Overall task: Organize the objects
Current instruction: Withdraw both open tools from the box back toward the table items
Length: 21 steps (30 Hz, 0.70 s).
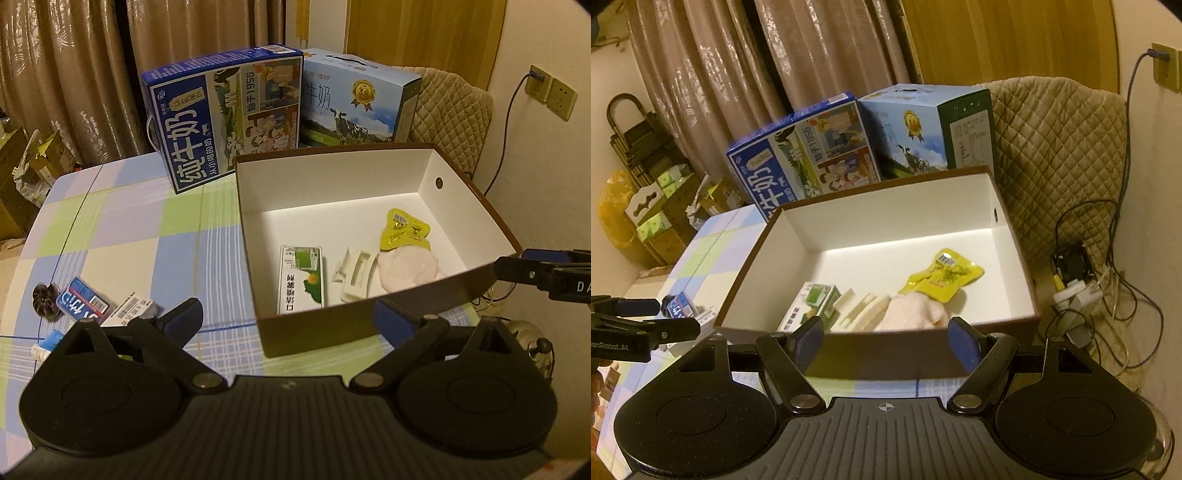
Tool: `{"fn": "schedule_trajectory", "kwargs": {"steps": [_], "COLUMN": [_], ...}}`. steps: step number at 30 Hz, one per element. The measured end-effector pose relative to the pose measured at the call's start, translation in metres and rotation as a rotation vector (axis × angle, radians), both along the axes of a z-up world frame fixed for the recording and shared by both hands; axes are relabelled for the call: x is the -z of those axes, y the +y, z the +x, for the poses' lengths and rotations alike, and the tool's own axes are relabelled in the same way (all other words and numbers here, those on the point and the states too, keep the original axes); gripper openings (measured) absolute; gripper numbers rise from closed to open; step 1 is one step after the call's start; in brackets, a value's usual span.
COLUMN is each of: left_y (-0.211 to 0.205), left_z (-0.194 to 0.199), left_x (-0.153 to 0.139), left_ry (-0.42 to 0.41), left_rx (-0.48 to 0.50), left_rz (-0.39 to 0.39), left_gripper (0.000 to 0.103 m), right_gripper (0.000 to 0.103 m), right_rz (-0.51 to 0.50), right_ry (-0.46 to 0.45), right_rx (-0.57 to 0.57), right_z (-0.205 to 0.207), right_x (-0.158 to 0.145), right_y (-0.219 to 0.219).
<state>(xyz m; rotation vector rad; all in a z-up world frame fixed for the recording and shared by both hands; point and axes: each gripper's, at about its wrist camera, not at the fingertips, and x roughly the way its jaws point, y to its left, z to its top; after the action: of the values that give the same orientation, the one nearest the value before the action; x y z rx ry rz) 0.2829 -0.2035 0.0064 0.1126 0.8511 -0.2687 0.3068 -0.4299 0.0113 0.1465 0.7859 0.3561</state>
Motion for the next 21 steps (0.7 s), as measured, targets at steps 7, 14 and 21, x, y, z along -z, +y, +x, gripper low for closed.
{"fn": "schedule_trajectory", "kwargs": {"steps": [7, 14, 21], "left_y": [0.036, 0.082, 0.132], "left_z": [-0.016, -0.027, -0.034], "left_x": [0.000, -0.001, 0.005], "left_ry": [0.007, 0.010, 0.030], "left_rx": [0.032, 0.043, 0.044], "left_rz": [-0.027, -0.031, -0.026], "left_gripper": [0.098, 0.098, 0.098], "right_gripper": [0.071, 0.071, 0.071], "right_rz": [-0.020, -0.034, -0.037], "right_ry": [0.007, 0.027, 0.052], "right_rx": [0.055, 0.083, 0.092], "right_z": [-0.028, -0.053, -0.072], "right_x": [-0.005, -0.006, 0.003], "right_y": [0.024, 0.061, 0.101]}}
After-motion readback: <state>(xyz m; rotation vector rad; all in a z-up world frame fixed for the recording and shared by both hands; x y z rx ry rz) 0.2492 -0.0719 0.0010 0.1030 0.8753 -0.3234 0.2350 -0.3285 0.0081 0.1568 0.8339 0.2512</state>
